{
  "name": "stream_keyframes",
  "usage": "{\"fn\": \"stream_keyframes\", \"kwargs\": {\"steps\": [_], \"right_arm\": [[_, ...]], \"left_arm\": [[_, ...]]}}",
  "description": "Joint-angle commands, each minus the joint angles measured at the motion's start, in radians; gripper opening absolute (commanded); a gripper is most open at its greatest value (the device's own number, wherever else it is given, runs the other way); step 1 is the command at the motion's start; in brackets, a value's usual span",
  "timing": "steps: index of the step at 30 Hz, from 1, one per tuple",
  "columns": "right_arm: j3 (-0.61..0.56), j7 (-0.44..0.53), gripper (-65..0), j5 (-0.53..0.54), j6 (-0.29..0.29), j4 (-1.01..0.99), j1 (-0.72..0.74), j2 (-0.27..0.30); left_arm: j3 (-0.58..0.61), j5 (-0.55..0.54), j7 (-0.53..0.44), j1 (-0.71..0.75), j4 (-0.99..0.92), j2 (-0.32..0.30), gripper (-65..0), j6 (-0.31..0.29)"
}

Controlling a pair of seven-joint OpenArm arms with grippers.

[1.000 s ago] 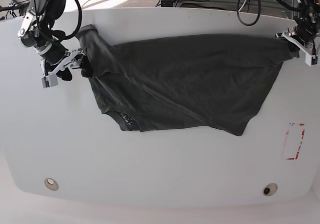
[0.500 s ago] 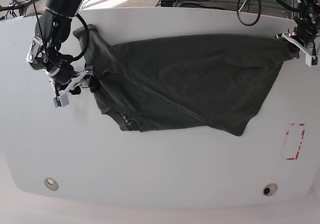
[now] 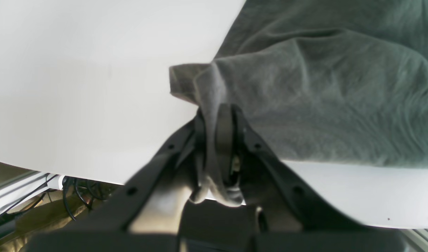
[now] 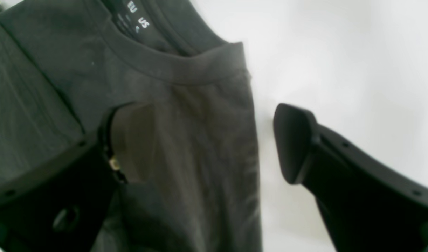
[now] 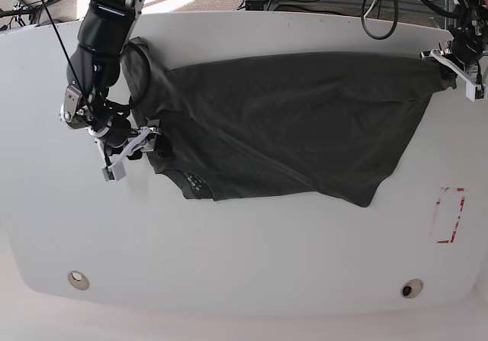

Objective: Fold the T-shirt properly
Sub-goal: 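Release and regrasp the T-shirt near the collar with the right gripper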

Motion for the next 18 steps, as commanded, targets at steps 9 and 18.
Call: {"fn": "stream_keyframes", "kwargs": {"steps": [9, 18], "right_arm": [[-0.086, 0.052, -16.0, 0.009, -0.003, 0.005, 0.02, -0.004], [-0.084, 0.055, -35.4, 0.007, -0.003, -0.139, 0.081, -0.015]], "left_arm": [[-0.011, -0.003, -0.021, 0.001, 0.017, -0.01, -65.0, 0.0], [-0.011, -0.002, -0.021, 0.0, 0.017, 0.003, -65.0, 0.0]]}}
